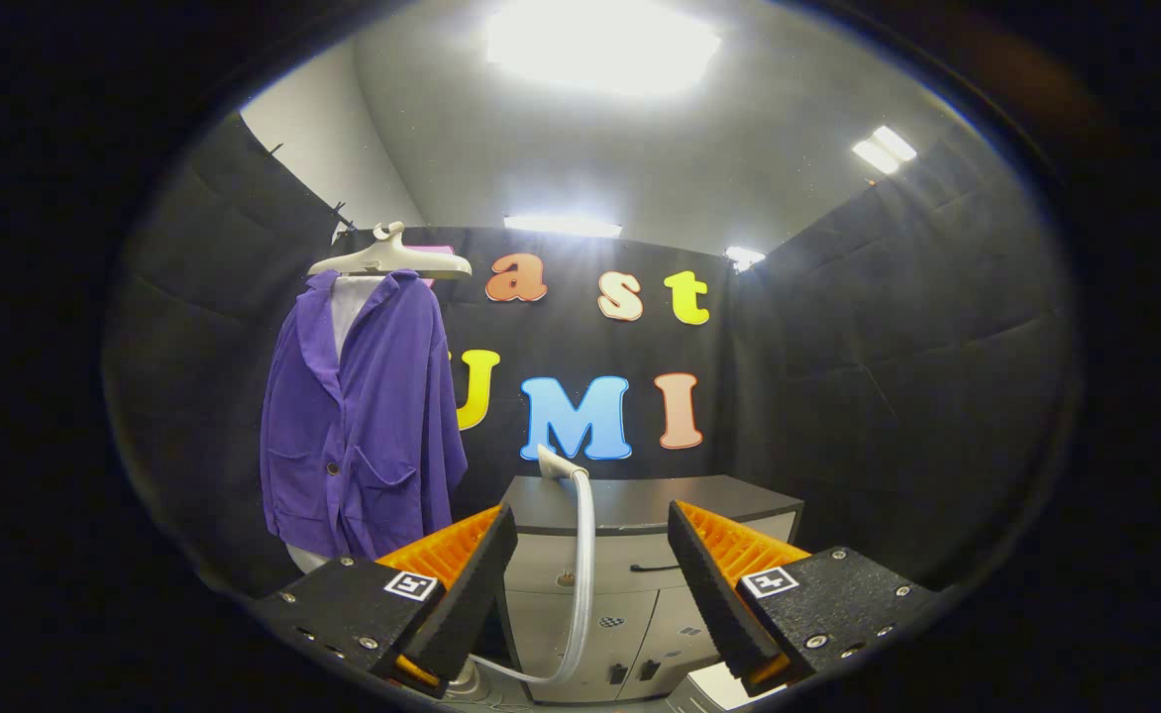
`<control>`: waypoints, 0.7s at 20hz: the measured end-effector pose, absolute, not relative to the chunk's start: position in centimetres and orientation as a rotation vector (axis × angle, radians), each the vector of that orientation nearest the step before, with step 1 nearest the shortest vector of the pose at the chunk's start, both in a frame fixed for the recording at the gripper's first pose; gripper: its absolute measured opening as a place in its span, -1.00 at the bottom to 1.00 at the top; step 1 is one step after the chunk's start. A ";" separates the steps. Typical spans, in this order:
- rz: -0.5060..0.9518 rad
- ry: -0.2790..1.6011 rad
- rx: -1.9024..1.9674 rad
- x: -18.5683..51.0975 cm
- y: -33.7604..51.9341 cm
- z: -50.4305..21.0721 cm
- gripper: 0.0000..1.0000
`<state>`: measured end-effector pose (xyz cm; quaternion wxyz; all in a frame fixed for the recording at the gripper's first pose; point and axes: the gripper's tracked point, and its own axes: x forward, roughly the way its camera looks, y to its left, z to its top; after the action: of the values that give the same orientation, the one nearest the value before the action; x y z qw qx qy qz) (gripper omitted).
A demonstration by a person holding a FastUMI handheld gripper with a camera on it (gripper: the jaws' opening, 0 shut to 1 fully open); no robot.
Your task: Iron the clothes twice with a garment steamer, once on the left side and once on the right side.
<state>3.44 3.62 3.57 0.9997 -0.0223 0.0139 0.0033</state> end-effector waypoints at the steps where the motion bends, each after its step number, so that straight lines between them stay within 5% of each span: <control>1: 0.023 0.034 -0.040 4.1 3.8 3.9 0.89; 14: 0.181 0.051 0.083 19.6 0.7 8.3 0.90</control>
<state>19.60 0.67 8.33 0.9947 0.0412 0.0257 0.0902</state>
